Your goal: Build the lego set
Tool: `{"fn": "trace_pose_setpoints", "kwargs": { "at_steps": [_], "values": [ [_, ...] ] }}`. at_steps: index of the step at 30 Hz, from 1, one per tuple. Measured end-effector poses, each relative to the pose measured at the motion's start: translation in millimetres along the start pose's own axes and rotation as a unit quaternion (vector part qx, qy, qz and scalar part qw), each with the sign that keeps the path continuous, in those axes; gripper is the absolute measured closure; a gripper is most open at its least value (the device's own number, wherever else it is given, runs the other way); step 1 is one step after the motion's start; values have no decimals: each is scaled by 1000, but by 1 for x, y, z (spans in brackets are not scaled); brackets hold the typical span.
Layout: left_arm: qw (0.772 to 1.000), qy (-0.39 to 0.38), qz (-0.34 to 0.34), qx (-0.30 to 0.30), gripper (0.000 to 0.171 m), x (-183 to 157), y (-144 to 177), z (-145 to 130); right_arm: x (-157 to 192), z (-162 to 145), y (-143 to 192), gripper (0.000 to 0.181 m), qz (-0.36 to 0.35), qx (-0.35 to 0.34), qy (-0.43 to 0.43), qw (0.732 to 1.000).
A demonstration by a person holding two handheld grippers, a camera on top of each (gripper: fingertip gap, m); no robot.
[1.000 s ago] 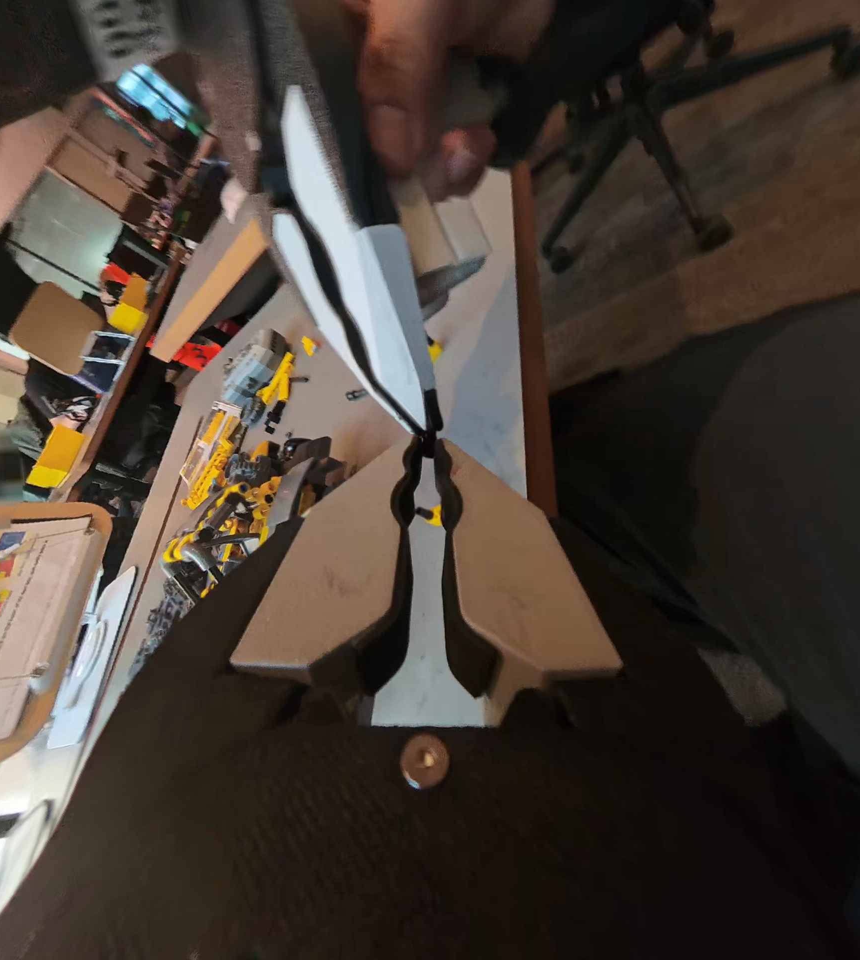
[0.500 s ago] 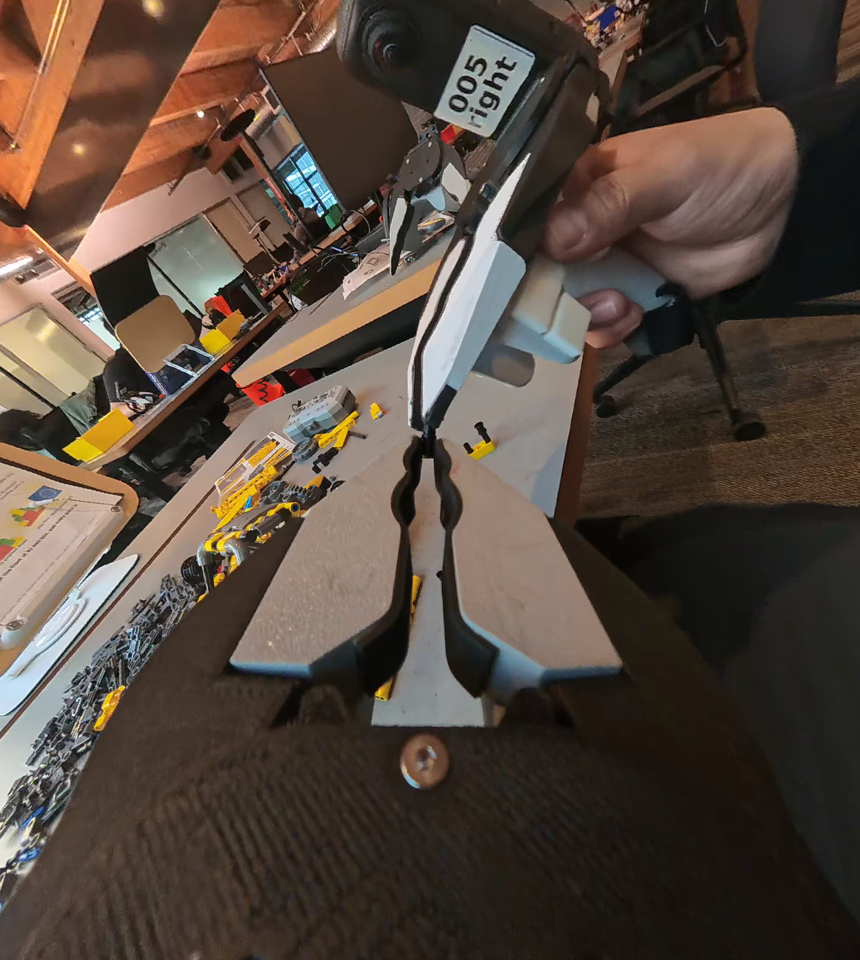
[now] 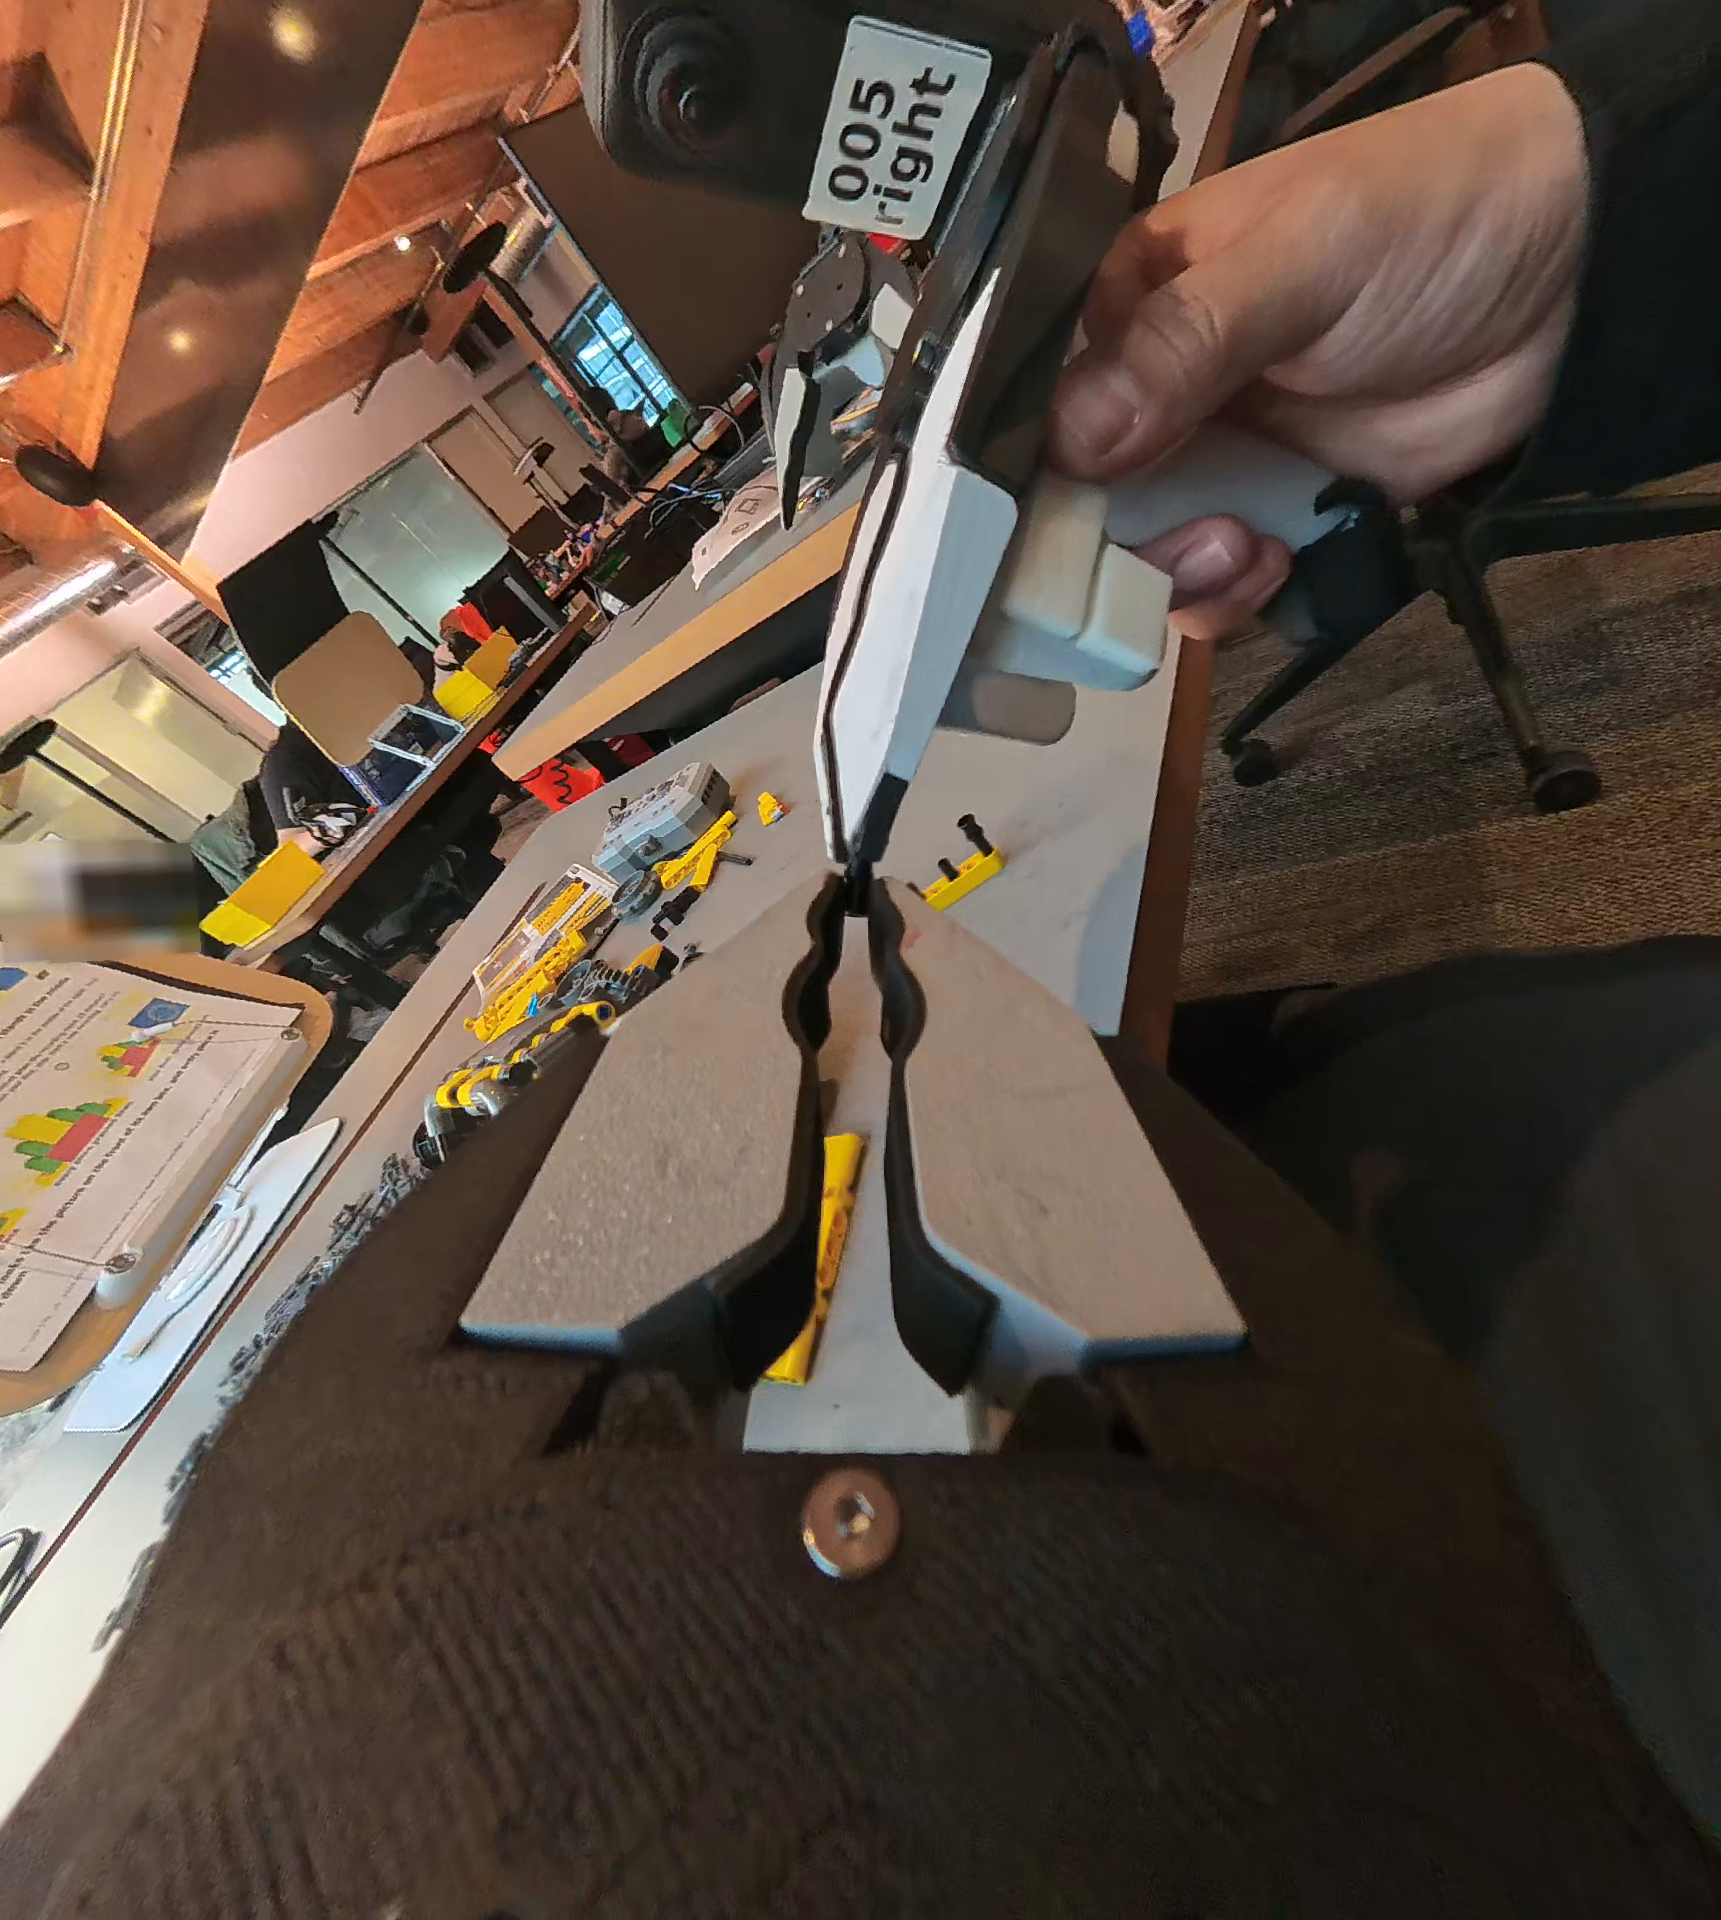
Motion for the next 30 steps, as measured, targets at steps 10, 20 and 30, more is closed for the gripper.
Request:
{"fn": "trace_pose_setpoints", "kwargs": {
  "at_steps": [10, 20, 30],
  "values": [
    [1000, 7, -7, 11, 171, 0, -2, -5, -5, -5, -1, 176, -4, 12, -7, 1000],
    [953, 140, -156, 217, 171, -1, -3, -66, -23, -30, 1, 176, -82, 56, -19, 995],
    [932, 123, -204, 274, 171, -20, -33, -68, -23, -34, 8, 176, -80, 32, -24, 996]
  ]
}}
Point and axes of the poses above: each gripper's, where its closed fingertips meet, y back along the fingers, z out of its top, x = y × z across the jaws, the point moved 6 cm from there along y, back along the fingers, and after that the axes turned 7 degrees about z, right-handed, at the moved point
